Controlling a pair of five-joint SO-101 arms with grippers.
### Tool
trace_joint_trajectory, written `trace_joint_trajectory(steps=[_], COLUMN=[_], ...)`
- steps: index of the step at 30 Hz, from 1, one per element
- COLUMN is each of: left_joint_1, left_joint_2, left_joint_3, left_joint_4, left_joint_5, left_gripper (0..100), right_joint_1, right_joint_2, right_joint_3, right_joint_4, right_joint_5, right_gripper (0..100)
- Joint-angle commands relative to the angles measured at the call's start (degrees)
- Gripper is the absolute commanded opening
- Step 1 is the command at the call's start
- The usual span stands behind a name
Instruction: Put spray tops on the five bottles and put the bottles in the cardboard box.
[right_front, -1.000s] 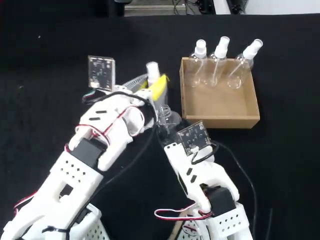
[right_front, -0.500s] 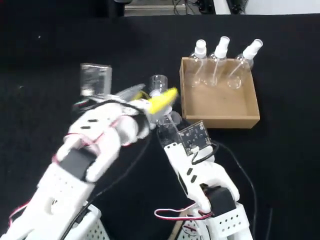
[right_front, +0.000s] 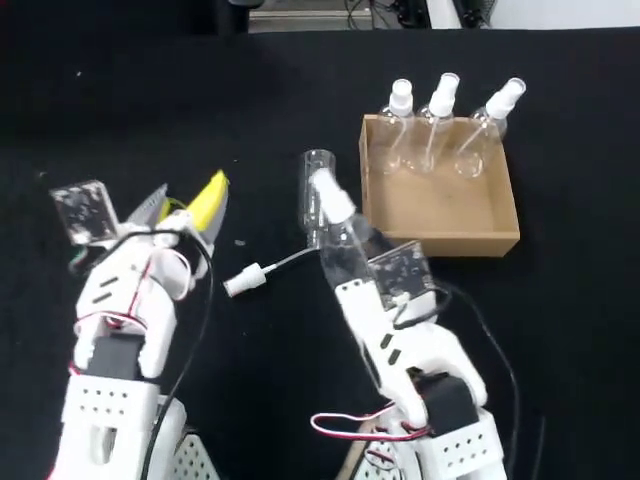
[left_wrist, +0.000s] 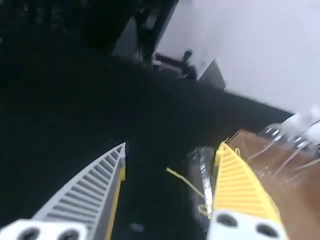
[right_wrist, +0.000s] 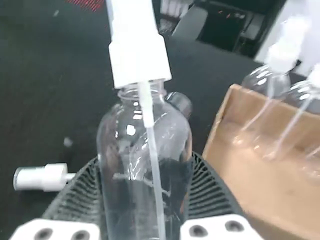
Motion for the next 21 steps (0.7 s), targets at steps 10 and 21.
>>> trace_joint_trajectory(steps=[10, 21], left_joint_1=[1.1, 12.88], left_joint_2=[-0.88, -1.05], left_joint_3=[12.88, 16.13], left_joint_4=[-11.16, -11.25], left_joint_5=[-0.79, -1.14], left_gripper=[27, 27], right_joint_1=[25.23, 44.57], right_joint_2=[-5.32, 19.91], right_joint_3=[-20.26, -40.31], right_joint_4=[0.7, -8.62], right_joint_5=[-2.02, -2.02], right_gripper=[1.1, 1.1])
